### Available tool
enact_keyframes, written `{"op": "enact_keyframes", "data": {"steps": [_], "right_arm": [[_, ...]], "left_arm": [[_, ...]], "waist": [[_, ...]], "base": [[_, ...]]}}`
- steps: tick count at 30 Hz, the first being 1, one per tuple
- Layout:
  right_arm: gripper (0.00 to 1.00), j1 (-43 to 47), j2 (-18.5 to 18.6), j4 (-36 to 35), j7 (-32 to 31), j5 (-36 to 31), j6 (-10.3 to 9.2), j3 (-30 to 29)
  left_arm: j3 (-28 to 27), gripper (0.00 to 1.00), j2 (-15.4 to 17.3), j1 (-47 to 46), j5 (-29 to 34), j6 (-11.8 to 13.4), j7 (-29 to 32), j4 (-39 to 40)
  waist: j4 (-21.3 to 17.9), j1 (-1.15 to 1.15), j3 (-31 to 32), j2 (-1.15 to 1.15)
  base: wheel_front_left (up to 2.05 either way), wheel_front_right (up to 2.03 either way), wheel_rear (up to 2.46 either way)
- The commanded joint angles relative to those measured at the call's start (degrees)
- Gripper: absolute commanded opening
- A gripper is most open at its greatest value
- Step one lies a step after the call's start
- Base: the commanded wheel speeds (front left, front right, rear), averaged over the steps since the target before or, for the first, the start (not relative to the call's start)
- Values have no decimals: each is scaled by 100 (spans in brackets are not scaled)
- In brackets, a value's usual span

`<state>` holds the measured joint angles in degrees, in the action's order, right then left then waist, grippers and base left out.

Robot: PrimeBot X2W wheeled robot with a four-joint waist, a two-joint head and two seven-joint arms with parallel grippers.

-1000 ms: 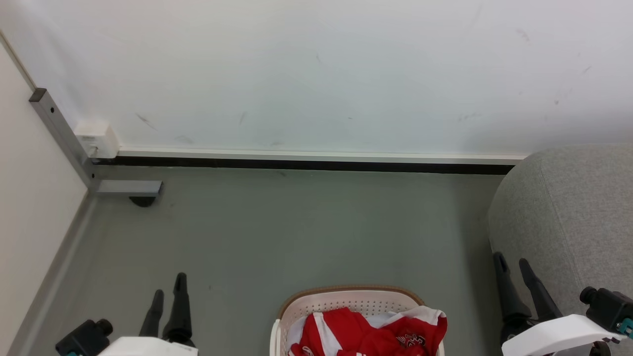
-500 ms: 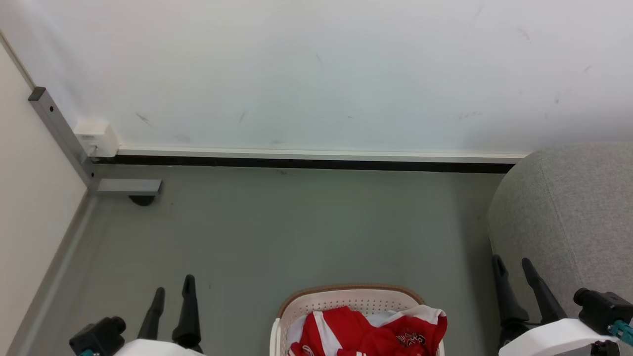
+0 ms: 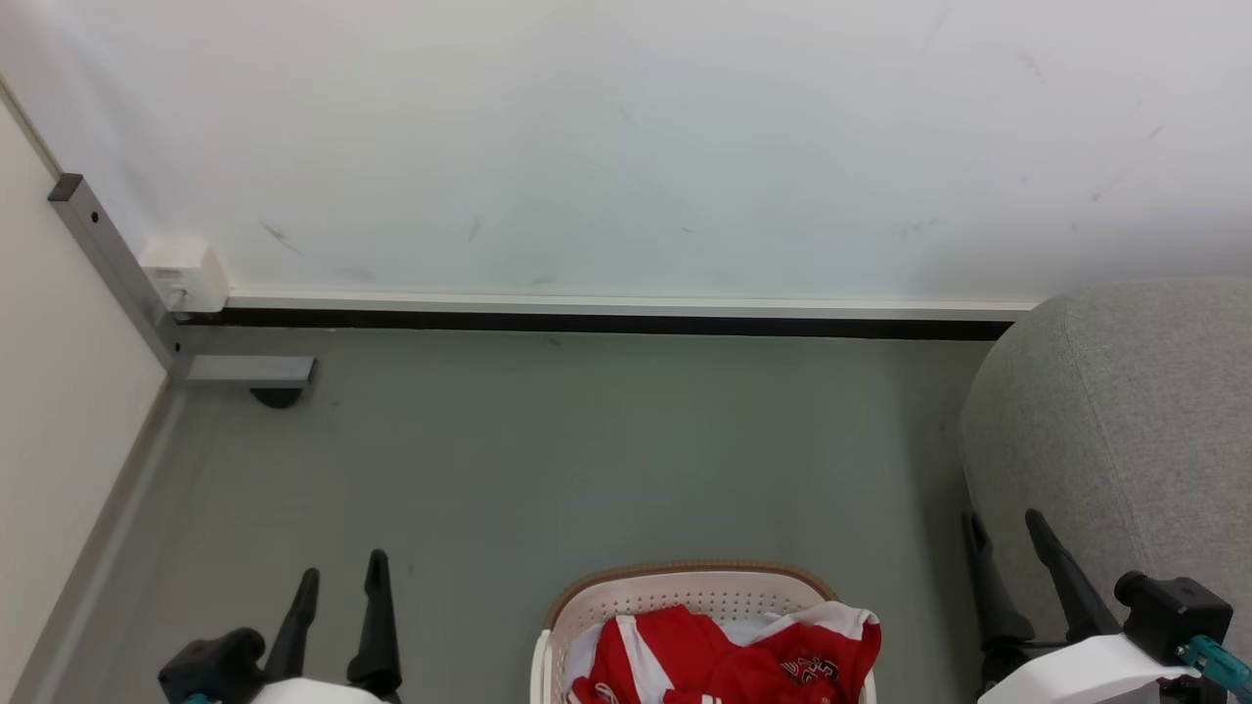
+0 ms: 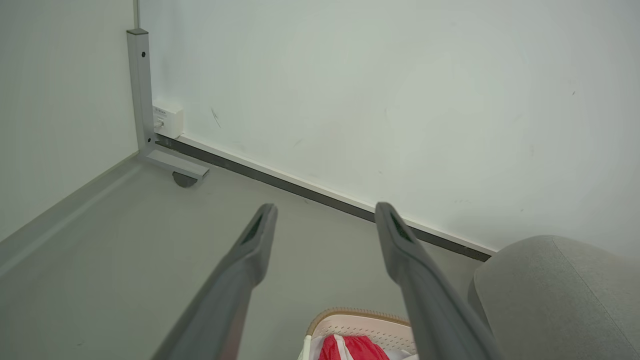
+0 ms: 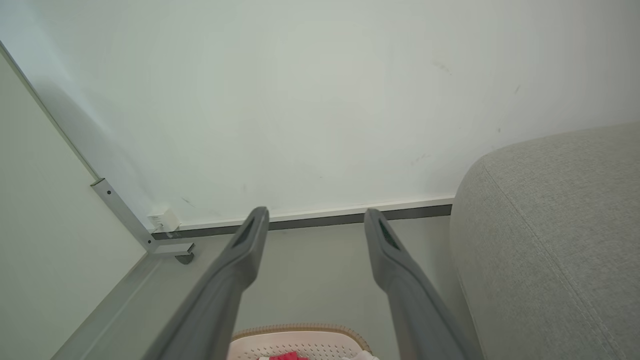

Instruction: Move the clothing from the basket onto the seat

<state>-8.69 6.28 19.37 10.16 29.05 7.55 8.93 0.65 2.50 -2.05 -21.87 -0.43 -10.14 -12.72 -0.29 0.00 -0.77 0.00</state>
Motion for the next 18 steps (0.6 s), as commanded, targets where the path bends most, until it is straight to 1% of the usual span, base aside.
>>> {"op": "enact_keyframes", "data": {"steps": [1, 18], "right_arm": [[100, -103, 45, 0, 51, -120, -8, 26], [100, -93, 52, 174, 263, -730, -10, 152]], "left_arm": [[6, 100, 55, 11, 172, 26, -55, 10], [51, 100, 75, 51, 1070, 117, -272, 14]], "waist": [[-1, 0, 0, 0], [-12, 0, -22, 0]], "base": [[0, 0, 0], [0, 0, 0]]}}
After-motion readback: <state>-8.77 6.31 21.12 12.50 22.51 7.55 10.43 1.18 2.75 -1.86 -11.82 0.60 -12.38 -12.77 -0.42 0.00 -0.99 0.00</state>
